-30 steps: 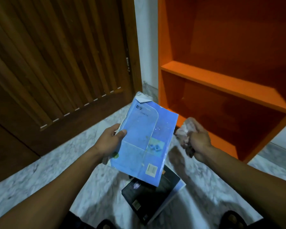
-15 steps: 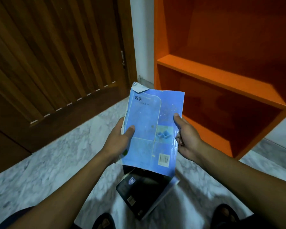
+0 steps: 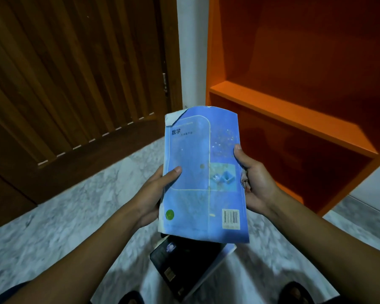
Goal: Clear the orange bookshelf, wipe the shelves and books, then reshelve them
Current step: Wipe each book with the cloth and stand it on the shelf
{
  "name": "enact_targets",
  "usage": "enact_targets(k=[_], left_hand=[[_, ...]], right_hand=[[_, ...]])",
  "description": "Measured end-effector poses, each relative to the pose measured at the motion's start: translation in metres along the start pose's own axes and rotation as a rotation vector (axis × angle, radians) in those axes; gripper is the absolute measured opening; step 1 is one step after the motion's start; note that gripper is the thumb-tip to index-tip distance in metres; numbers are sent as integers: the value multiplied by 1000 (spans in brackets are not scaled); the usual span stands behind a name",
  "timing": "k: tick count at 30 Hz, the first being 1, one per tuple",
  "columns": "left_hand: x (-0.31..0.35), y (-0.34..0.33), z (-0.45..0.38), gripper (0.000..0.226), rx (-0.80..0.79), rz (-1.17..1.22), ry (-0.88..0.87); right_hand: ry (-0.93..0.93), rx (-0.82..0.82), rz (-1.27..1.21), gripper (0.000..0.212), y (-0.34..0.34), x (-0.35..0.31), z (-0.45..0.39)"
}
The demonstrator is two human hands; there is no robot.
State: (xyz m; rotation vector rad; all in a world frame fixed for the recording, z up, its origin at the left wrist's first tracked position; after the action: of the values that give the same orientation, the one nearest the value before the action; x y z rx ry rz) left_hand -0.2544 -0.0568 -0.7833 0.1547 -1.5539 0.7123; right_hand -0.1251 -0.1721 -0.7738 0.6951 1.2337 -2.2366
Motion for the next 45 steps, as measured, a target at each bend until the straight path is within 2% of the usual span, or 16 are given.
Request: enact_targets(k=[3,7,10,12,15,17,19,20,22,24,25,34,40,42,43,45], left_hand=[[-3,4,2,49,20,22,13],[12,10,-3,39,46,-52,-115],[20,8,-5,32,70,-163,-187],[25,8,-5,28,91,-225,-225],[33,12,-5,29,98,-304,-281],[32,14,-6,29,79,-325,-281],[29,11,-6,29,68,-328,-273],[27,7,-6,28,54,-329,-263],[23,-4,-5,29,34,-328,-261],[23,-11,-5,29,43,-330,-281],[23,-12,-5,28,59,-327,-290],[21,10,-10,27,254,-221,-277],[29,36,-12,29,463,-135,-291],[36,45,-12,28,508,-130,-317],[39,48,-12,28,522,-132,-327],[42,56,-12,31,534,-143,-332]], right_hand=[[44,14,64,50,-4,-6,3],[138,110,195,37,9,-18,5],[119,215,250,43,20,-12,2],[151,326,207,48,41,-16,0],[214,562,-26,46,81,-32,6],[387,675,12,29,87,-60,23],[646,730,343,21,57,-102,42],[772,719,530,22,37,-117,48],[879,672,978,34,4,-122,41],[848,703,1331,44,-1,-102,19],[825,727,1387,45,0,-93,13],[931,558,1495,38,-17,-26,13],[1074,316,1633,25,-38,27,23],[982,233,1726,33,-35,47,18],[924,197,1763,43,-32,54,16],[886,156,1727,57,-28,56,17]])
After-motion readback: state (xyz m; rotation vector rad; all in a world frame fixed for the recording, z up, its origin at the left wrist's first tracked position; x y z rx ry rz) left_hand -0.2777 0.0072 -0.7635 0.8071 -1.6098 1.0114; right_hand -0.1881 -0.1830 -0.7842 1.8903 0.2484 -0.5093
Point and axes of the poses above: each hand's wrist, its own z-axis away from the middle knuckle, its own y-axis out of the back of the hand, x = y × z, the point moved 9 cm from there along -z, towards the middle knuckle, and after that the axes turned 14 degrees about -y, right-handed, at the moved point
